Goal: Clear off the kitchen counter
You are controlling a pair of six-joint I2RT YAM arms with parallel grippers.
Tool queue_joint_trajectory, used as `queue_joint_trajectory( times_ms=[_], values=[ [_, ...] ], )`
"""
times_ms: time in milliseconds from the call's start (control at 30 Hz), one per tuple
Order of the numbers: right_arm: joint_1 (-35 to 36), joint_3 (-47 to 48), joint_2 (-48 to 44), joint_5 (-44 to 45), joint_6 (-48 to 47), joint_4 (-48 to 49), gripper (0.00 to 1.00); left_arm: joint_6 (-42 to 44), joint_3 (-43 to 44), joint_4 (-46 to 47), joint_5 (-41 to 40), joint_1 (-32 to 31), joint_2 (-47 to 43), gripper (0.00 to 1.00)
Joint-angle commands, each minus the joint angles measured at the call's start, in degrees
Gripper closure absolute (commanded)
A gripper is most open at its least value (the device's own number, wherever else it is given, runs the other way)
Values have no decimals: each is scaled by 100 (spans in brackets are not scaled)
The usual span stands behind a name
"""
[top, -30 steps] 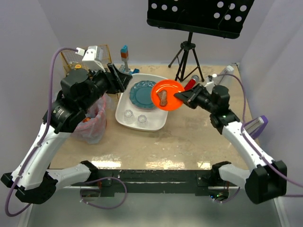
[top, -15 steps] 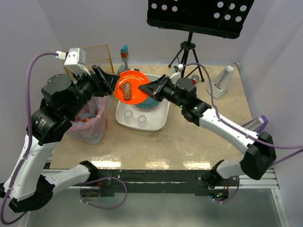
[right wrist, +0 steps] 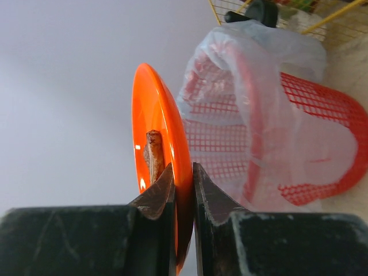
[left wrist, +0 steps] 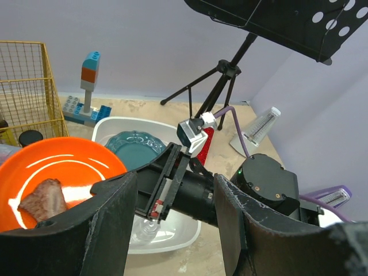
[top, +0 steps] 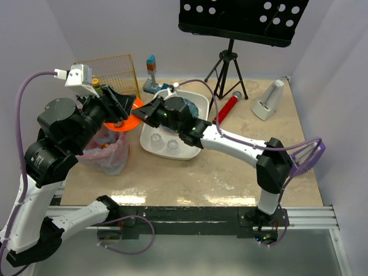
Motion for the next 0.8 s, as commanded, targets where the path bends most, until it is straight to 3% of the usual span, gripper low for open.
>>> queue_joint_trajectory(
  times_ms=[0, 333, 767],
  values=[
    [266, 926, 252, 633, -239, -19, 100, 149, 219, -102, -132, 7, -49, 41],
    [540, 2087, 1290, 1117, -1530, -424, 100, 193, 298, -217, -570, 7, -277, 41],
    [926, 2738, 1563, 1934, -3789, -12, 100, 53, 281, -252, -826, 7, -559, 40]
  ],
)
